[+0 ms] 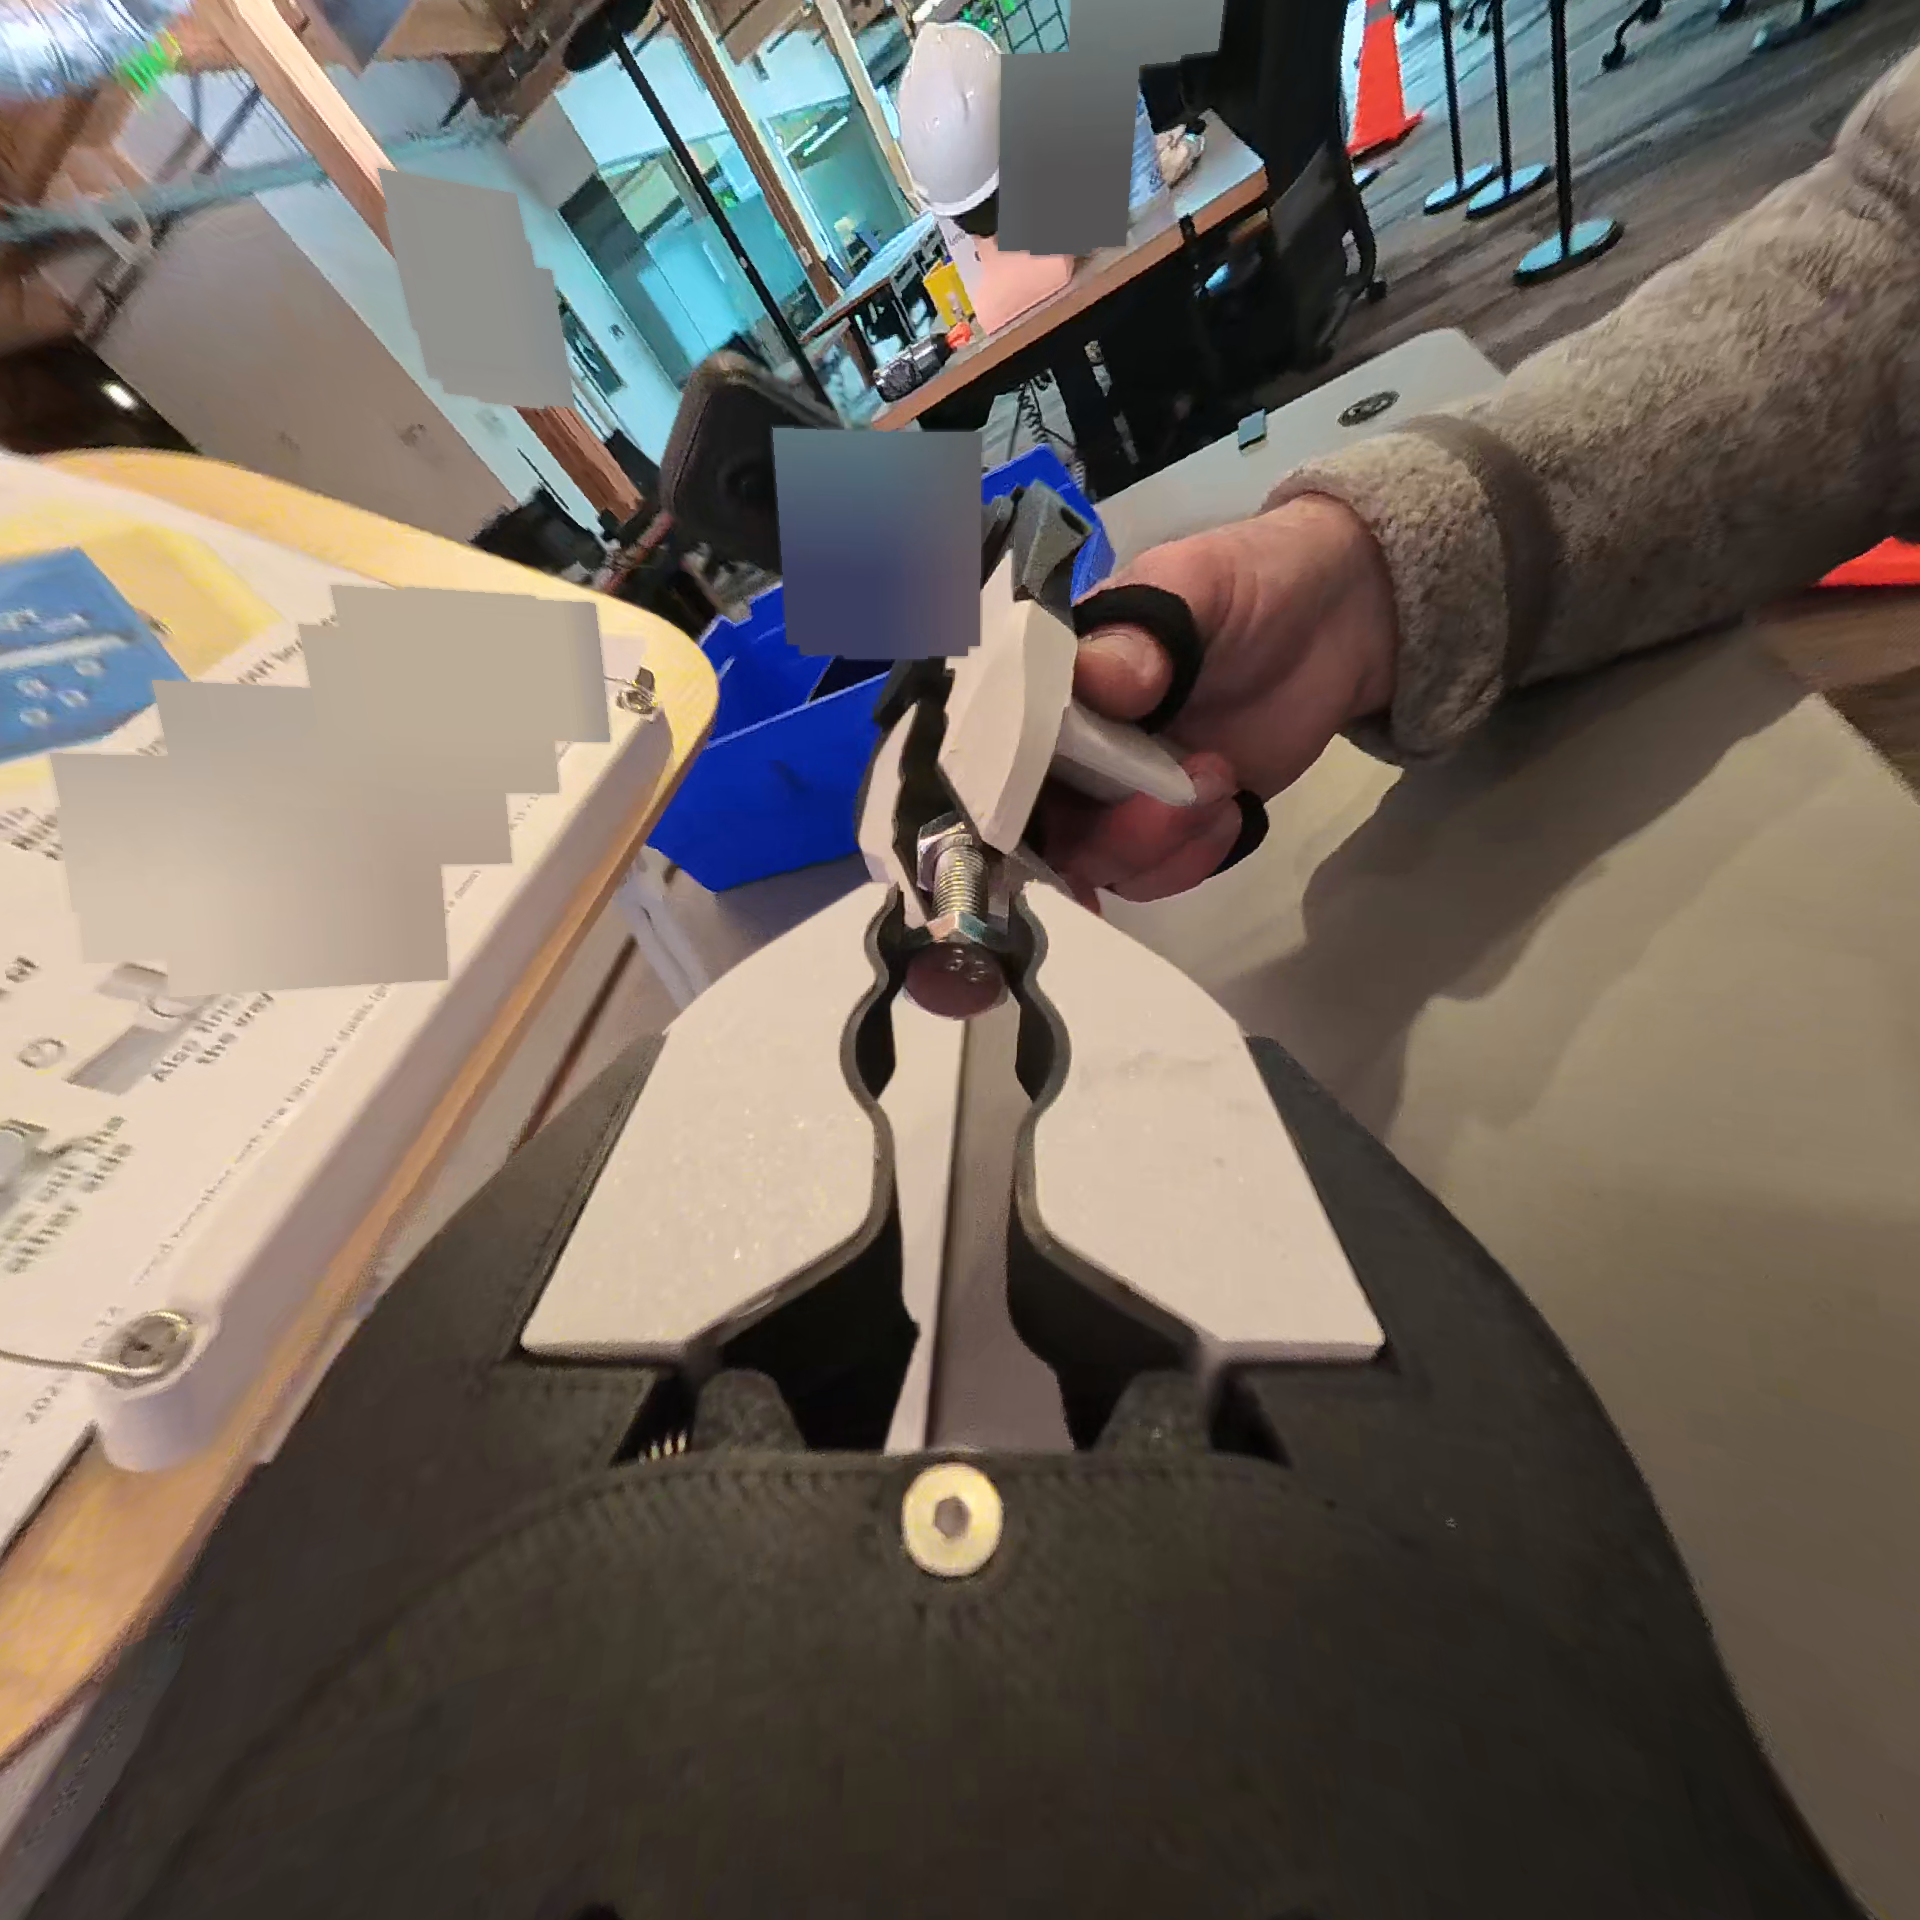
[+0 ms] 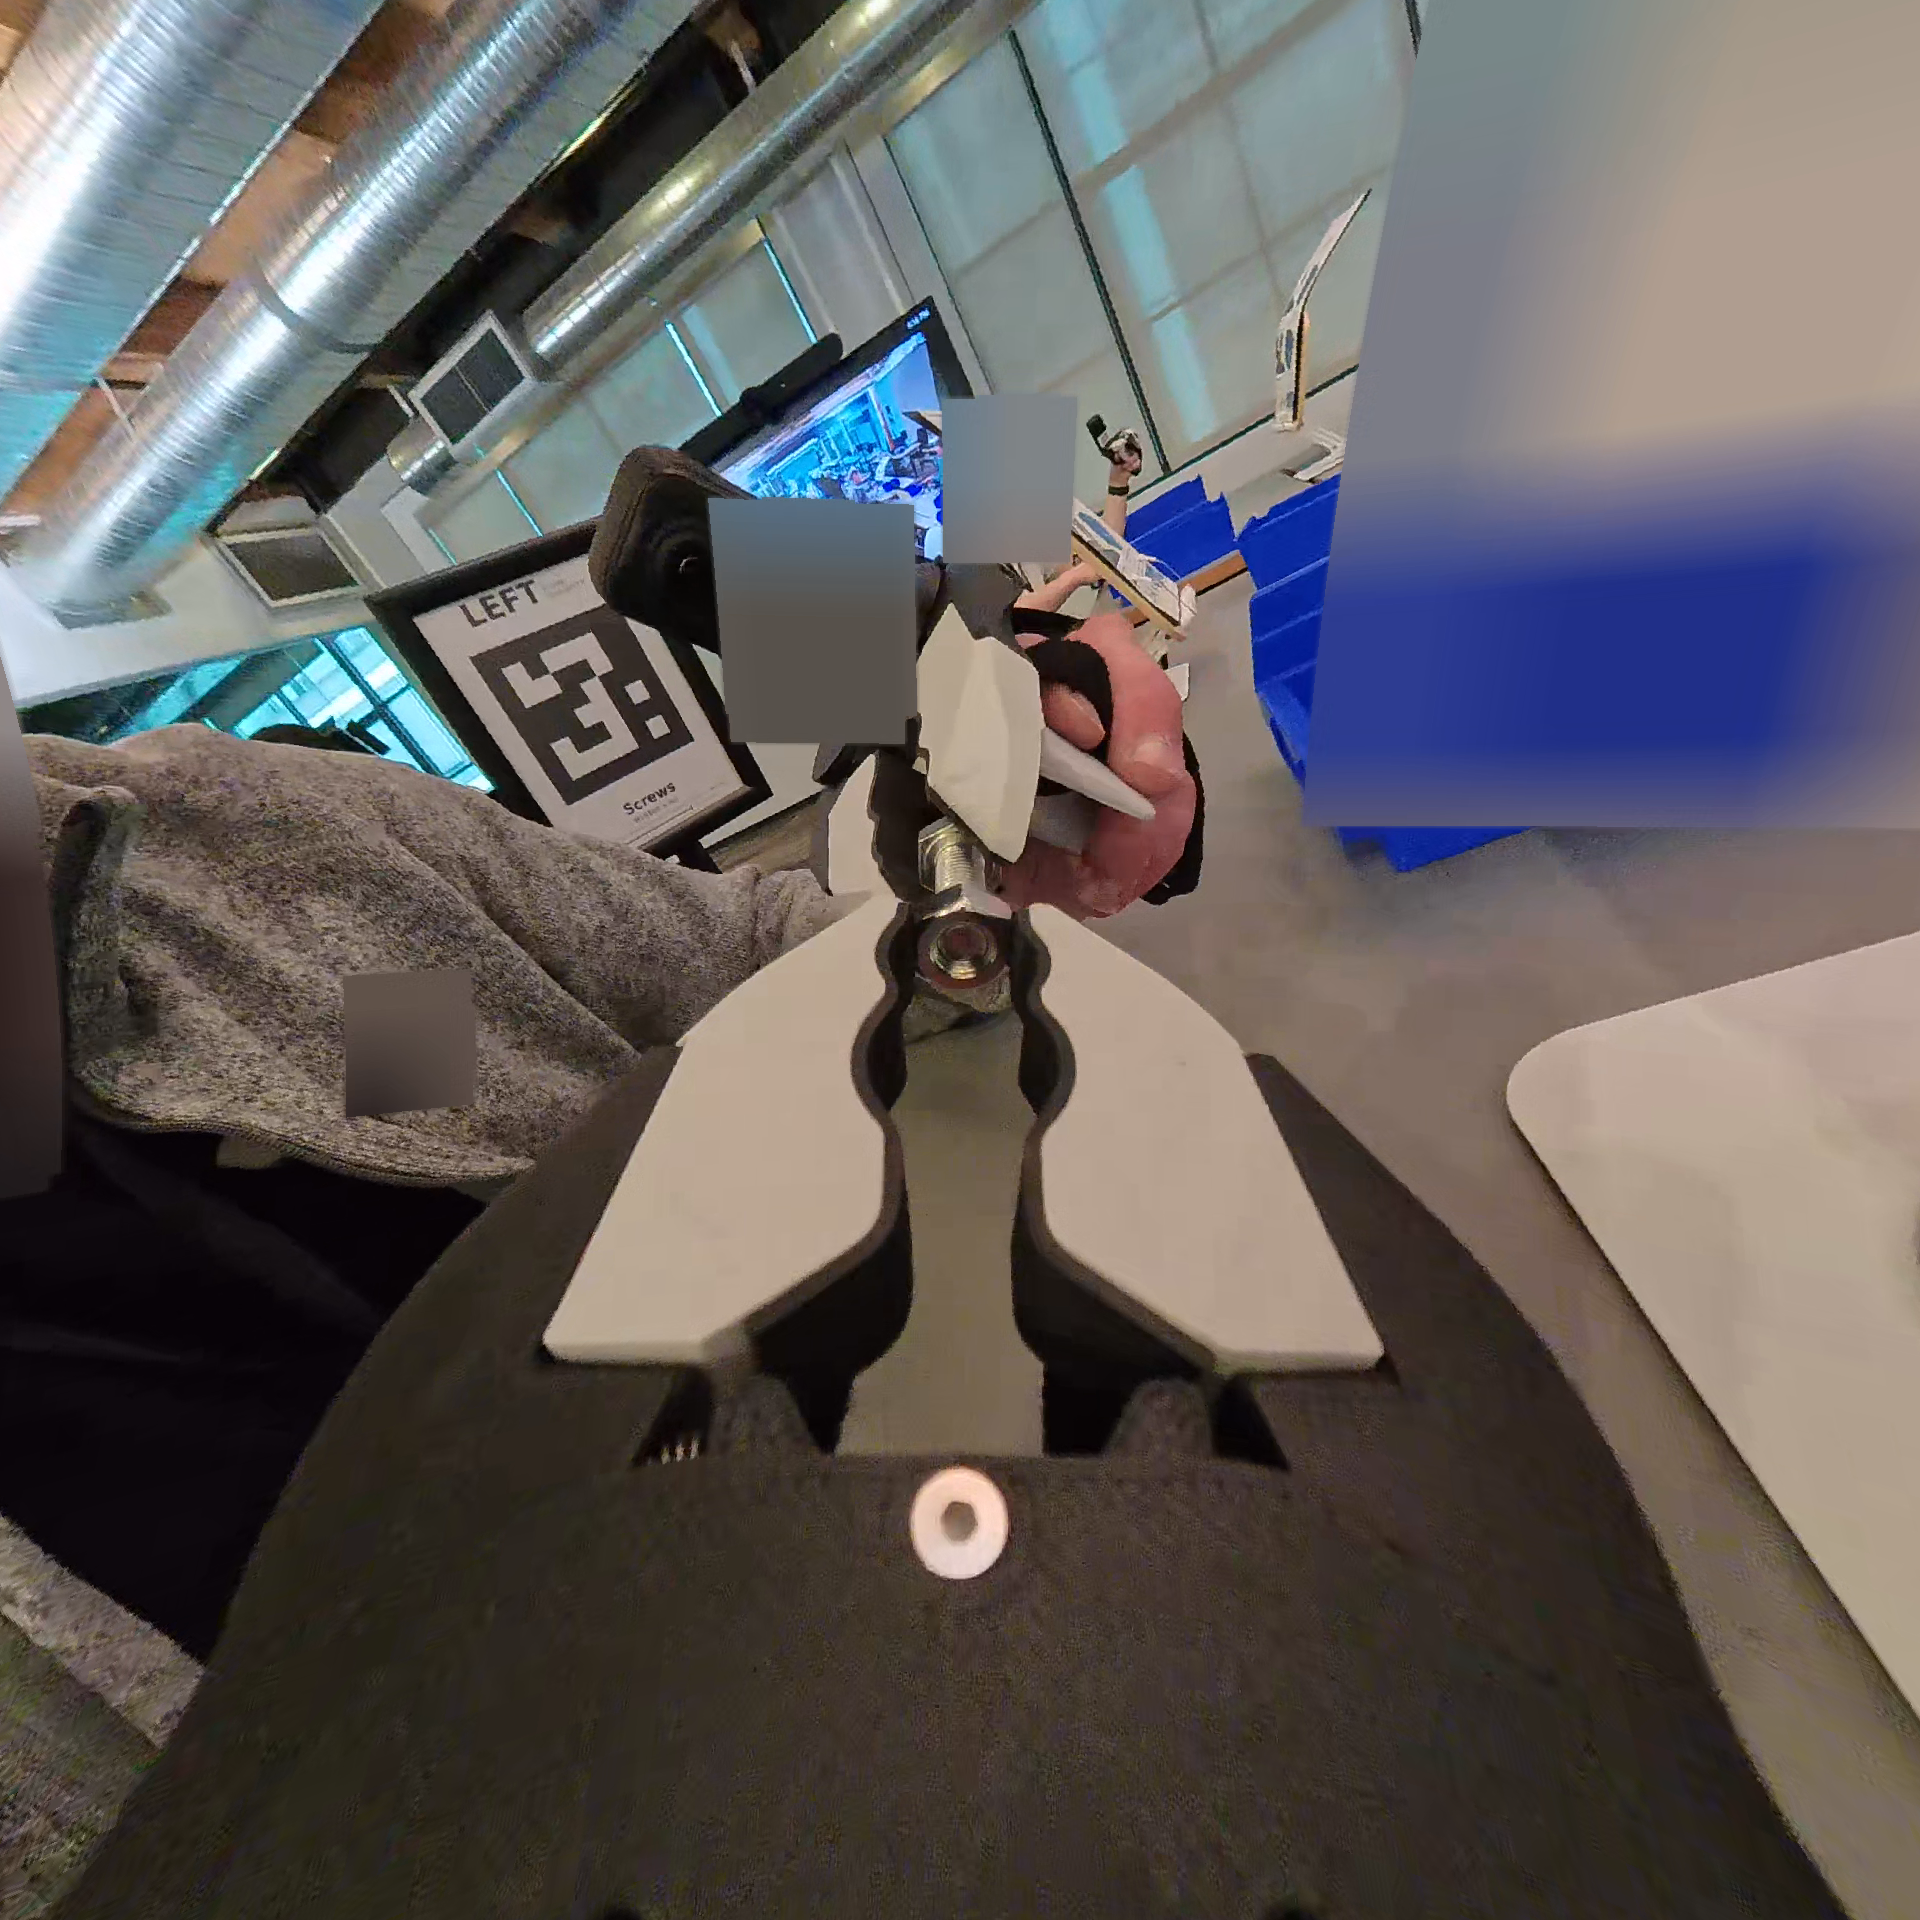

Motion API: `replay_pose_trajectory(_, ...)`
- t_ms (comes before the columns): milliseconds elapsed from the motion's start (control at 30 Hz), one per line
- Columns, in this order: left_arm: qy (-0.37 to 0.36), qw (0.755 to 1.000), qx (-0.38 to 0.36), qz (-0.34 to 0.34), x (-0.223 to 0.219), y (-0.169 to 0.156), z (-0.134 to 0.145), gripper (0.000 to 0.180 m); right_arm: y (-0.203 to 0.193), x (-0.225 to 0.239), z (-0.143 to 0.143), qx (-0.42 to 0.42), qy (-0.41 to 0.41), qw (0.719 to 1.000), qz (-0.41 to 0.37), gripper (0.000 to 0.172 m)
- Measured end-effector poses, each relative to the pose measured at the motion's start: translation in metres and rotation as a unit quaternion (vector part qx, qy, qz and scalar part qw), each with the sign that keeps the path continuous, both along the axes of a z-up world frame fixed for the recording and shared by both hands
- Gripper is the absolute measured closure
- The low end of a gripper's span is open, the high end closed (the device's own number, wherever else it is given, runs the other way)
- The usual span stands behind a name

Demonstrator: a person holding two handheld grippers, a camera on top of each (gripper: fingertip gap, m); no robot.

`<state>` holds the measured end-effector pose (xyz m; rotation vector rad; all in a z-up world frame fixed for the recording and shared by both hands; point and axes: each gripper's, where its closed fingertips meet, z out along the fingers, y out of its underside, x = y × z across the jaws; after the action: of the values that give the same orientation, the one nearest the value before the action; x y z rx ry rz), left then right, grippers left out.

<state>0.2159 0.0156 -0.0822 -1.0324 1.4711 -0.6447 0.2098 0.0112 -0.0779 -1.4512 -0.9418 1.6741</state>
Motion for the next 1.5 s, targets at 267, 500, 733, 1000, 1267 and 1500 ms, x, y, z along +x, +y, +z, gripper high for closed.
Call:
replay_pose_trajectory(267, -0.046, 0.956, -0.266, -0.117, -0.004, -0.012, 0.008, 0.162, -0.009, -0.005, 0.004, 0.296, -0.103, 0.944, -0.1, 0.154)
replay_pose_trajectory(500, -0.045, 0.872, -0.451, -0.183, -0.003, -0.012, -0.004, 0.162, -0.004, -0.003, -0.009, 0.643, -0.292, 0.68, -0.195, 0.154)
replay_pose_trajectory(733, -0.041, 0.898, -0.408, -0.161, -0.003, -0.01, -0.004, 0.162, -0.003, -0.002, -0.001, 0.553, -0.229, 0.777, -0.195, 0.134)
replay_pose_trajectory(1000, -0.034, 0.972, -0.215, -0.085, -0.008, -0.001, 0.002, 0.162, 0.004, 0.004, 0.002, 0.202, -0.08, 0.972, -0.093, 0.138)
replay_pose_trajectory(1267, -0.012, 0.996, -0.075, -0.046, -0.003, -0.007, 0.004, 0.162, -0.004, 0.0, 0.003, 0.02, 0.016, 1.0, 0.015, 0.15)
replay_pose_trajectory(1500, -0.008, 0.996, -0.082, -0.041, -0.002, -0.006, 0.003, 0.162, -0.002, -0.002, 0.002, 0.057, 0.006, 0.998, -0.013, 0.154)
